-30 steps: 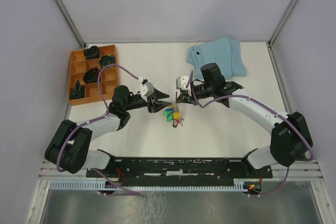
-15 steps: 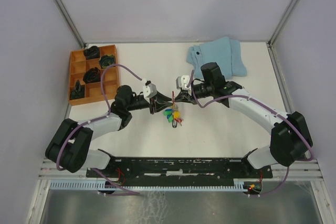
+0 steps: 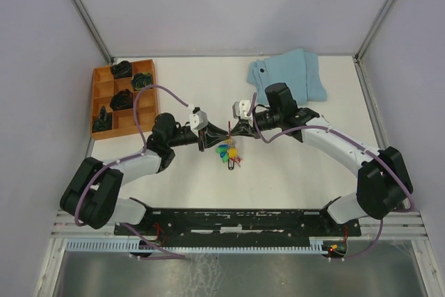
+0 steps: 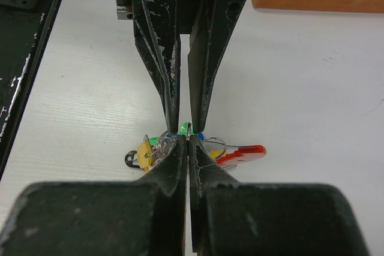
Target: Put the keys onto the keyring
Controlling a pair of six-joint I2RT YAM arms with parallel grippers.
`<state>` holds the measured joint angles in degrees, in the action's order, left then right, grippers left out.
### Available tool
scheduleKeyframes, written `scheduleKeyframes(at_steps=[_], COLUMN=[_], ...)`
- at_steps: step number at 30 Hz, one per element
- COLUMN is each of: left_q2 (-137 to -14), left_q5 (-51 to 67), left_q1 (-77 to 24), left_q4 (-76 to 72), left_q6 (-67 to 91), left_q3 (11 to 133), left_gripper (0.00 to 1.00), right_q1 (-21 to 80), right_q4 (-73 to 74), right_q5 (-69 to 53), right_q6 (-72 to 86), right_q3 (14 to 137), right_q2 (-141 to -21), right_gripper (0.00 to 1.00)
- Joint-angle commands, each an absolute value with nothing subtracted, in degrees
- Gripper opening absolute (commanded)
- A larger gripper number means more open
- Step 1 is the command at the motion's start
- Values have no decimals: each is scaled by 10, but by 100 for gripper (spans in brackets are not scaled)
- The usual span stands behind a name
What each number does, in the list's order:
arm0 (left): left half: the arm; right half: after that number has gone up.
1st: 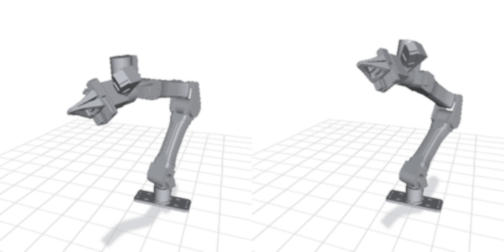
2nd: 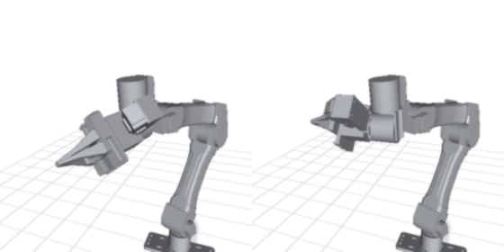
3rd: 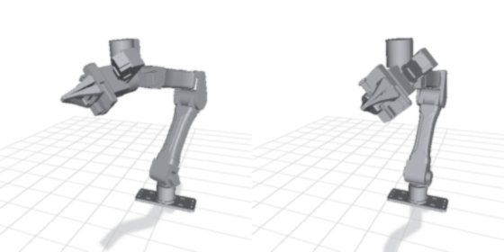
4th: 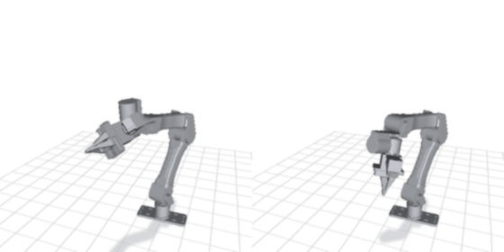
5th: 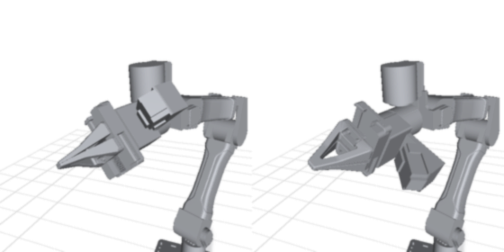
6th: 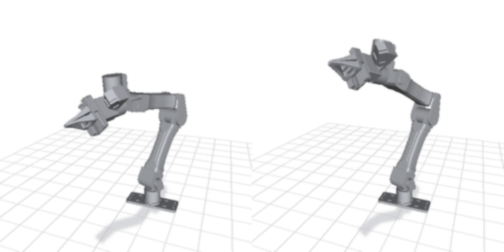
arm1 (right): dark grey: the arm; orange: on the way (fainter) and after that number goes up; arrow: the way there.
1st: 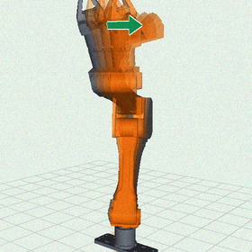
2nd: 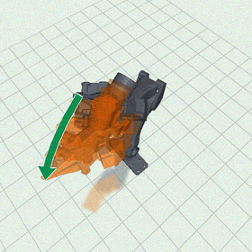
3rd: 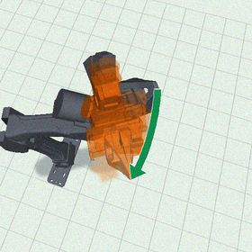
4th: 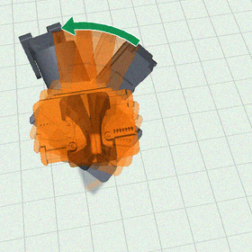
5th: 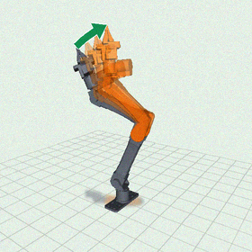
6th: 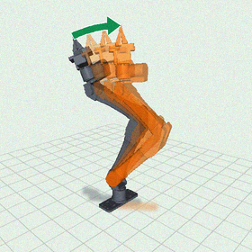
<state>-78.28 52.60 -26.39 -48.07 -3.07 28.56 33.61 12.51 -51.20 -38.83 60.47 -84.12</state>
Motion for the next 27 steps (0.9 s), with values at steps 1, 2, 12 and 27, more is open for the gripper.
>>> scheduleKeyframes(at_steps=[1,2,12,27], left_q2=[-787,-788,-790,-726], left_q5=[531,532,531,469], left_q1=[-268,-268,-271,-271], left_q4=[-506,-506,-505,-356], left_q6=[-28,-27,-25,-115], left_q3=[311,312,314,320], left_gripper=[26,26,13,3], right_q1=[340,340,346,346], right_q4=[86,87,88,67], right_q5=[-544,-546,-554,-416], right_q6=[-383,-382,-382,-266], right_q3=[611,611,610,574], right_q2=[-838,-837,-837,-775], right_gripper=[1,1,1,28])
